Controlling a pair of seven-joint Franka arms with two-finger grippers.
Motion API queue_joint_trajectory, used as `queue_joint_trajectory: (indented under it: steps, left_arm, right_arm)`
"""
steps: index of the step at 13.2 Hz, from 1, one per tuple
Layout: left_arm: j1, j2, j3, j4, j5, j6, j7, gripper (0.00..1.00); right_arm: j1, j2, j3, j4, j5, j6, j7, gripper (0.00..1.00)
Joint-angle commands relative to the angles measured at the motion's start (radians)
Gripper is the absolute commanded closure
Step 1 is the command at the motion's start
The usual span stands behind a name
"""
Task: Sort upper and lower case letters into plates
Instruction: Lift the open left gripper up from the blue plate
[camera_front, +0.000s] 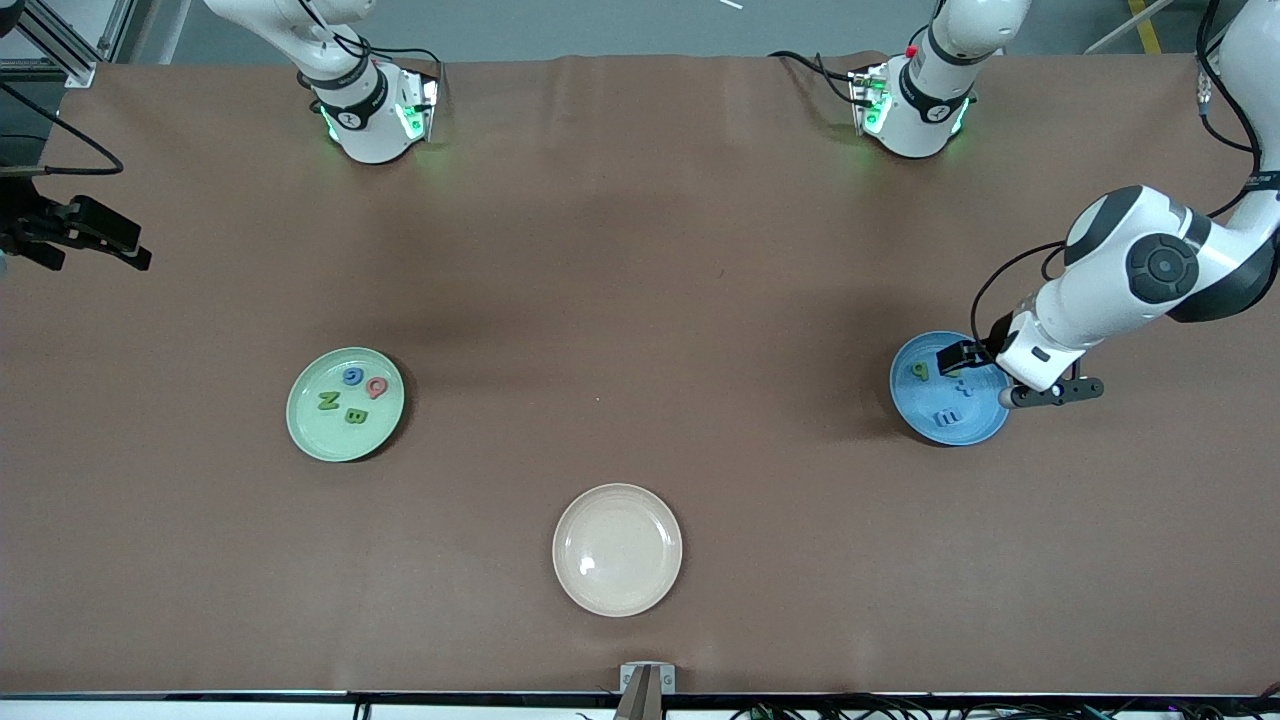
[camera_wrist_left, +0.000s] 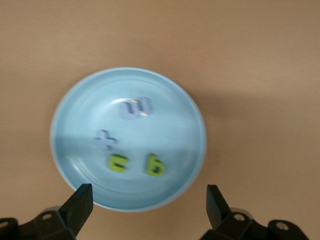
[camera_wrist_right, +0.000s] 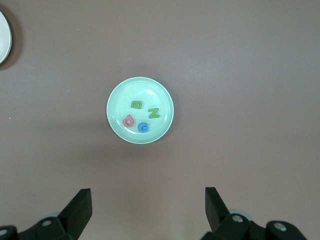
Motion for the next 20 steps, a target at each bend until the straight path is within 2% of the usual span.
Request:
queue_joint_trajectory:
  steps: [1,2,4,7,11,13,15,16,17,20]
  left_arm:
    - [-0.202,-0.284,0.184,0.064,-0.3,-0.018,0.165,0.0]
    - [-0.303,-0.353,0.276,0.077,-0.405,-0.018,0.216,0.0]
    - [-0.507,-0.429,0.472,0.093,-0.54,-0.018,0.247,0.0]
    - [-0.751,-0.501,0.708,0.091,-0.676,-0.01,0.311,0.01]
    - [-0.984,-0.535,0.917,0.091,-0.8,-0.008,0.316,0.01]
    - [-1.2,-0.533,1.114,0.094,-0.826,-0.007,0.313,0.01]
    - [-1.487,-0.529,1.422,0.091,-0.848,-0.005,0.316,0.01]
    - [-1.596,-0.533,1.542,0.084,-0.851,-0.005,0.322,0.01]
    - [-1.639,-0.539,1.601,0.082,-0.849,-0.005,0.338,0.01]
    - [-1.591,-0.556,1.603,0.096,-0.839,-0.018,0.358,0.01]
  right_arm:
    - [-0.01,-0.03,0.006,-0.034,0.004,-0.006,-0.008,0.0]
    - [-0.01,-0.03,0.006,-0.034,0.006,-0.009,-0.008,0.0]
    - [-0.009,-0.03,0.006,-0.034,0.007,-0.008,-0.008,0.0]
    - [-0.009,-0.03,0.006,-0.034,0.02,-0.008,-0.01,0.0]
    - [-0.009,-0.03,0.006,-0.033,0.023,0.0,-0.013,0.0]
    - [-0.009,-0.03,0.006,-0.033,0.023,0.0,-0.013,0.0]
    - [-0.009,-0.031,0.006,-0.033,0.023,0.0,-0.013,0.0]
    - [-0.007,-0.031,0.006,-0.033,0.023,0.0,-0.013,0.0]
    - [-0.007,-0.03,0.006,-0.033,0.023,0.0,-0.013,0.0]
    - [-0.007,-0.03,0.006,-0.033,0.023,0.001,-0.014,0.0]
